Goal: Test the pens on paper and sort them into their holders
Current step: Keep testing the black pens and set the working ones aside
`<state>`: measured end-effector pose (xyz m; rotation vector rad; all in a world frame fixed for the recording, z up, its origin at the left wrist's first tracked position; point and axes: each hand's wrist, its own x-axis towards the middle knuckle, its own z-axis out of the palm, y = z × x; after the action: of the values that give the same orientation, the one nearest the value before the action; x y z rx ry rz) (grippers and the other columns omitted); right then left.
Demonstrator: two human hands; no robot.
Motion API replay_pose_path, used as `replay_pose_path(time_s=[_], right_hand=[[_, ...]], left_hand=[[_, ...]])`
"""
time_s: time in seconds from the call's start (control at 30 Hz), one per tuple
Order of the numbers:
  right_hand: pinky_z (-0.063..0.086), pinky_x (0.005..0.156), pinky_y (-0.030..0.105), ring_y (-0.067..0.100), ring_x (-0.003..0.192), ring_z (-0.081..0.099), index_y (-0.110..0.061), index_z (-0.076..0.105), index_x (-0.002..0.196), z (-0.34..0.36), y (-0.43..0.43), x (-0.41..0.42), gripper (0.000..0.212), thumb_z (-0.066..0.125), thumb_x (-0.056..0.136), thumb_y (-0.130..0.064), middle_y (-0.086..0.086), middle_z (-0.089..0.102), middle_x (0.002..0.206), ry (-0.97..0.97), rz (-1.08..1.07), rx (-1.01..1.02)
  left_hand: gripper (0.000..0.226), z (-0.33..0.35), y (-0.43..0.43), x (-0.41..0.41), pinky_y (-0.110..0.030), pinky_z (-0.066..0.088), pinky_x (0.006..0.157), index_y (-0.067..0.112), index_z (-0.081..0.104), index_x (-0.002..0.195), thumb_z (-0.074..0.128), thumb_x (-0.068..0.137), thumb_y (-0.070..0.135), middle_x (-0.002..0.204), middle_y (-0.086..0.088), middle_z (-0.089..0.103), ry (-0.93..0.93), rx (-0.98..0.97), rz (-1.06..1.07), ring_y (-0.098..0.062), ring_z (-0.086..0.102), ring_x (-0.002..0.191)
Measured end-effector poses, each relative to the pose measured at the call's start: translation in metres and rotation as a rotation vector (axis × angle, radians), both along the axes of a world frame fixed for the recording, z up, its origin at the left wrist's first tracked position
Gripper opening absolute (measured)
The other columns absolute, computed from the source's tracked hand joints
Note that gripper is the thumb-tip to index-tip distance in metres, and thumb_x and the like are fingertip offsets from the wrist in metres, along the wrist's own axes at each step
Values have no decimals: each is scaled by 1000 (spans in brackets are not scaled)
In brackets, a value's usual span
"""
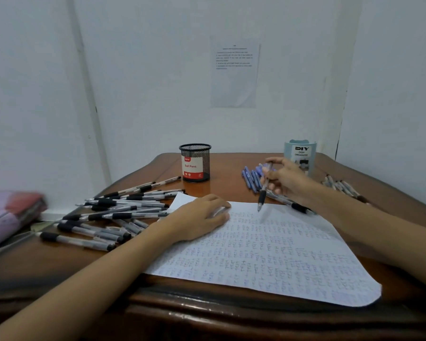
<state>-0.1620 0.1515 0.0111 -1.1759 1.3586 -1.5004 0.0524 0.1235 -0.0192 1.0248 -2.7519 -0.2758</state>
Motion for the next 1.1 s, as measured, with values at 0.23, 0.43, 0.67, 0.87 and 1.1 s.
replay_pose_path(time_s=[0.23,0.43,0.67,0.87,1.1], right_hand=[[43,37,15,7,39,51,-13,37,122,0,7,-5,54,66,79,-1,11,60,69,-120,103,-5],[33,31,9,1,29,39,-9,46,68,3,11,-15,27,58,85,8,-1,51,46,-317,-102,-44],[52,44,22,9,37,48,-7,54,92,-4,14,-13,13,42,95,-10,0,38,45,-242,132,84],[47,39,19,12,49,51,-9,50,85,-2,16,-11,16,39,95,-15,7,45,70,-117,194,123],[37,31,17,10,32,44,-6,41,114,-2,16,-11,36,56,90,-28,4,50,49,109,46,71]], left_hand=[[43,0,0,2,-22,30,99,24,41,138,36,99,40,143,5,38,3,-18,12,-9,40,124],[42,0,-1,6,-23,32,99,23,42,137,34,99,40,142,5,38,-7,-49,41,-9,41,123],[42,-1,-3,6,-21,33,98,24,42,137,34,99,41,142,7,39,-3,-43,44,-7,41,122],[43,0,-2,6,-21,32,98,23,42,138,33,99,40,142,6,38,-17,-53,43,-8,41,123],[43,-1,-3,5,-20,31,98,24,41,138,33,99,41,143,6,38,-20,-46,41,-8,41,124]])
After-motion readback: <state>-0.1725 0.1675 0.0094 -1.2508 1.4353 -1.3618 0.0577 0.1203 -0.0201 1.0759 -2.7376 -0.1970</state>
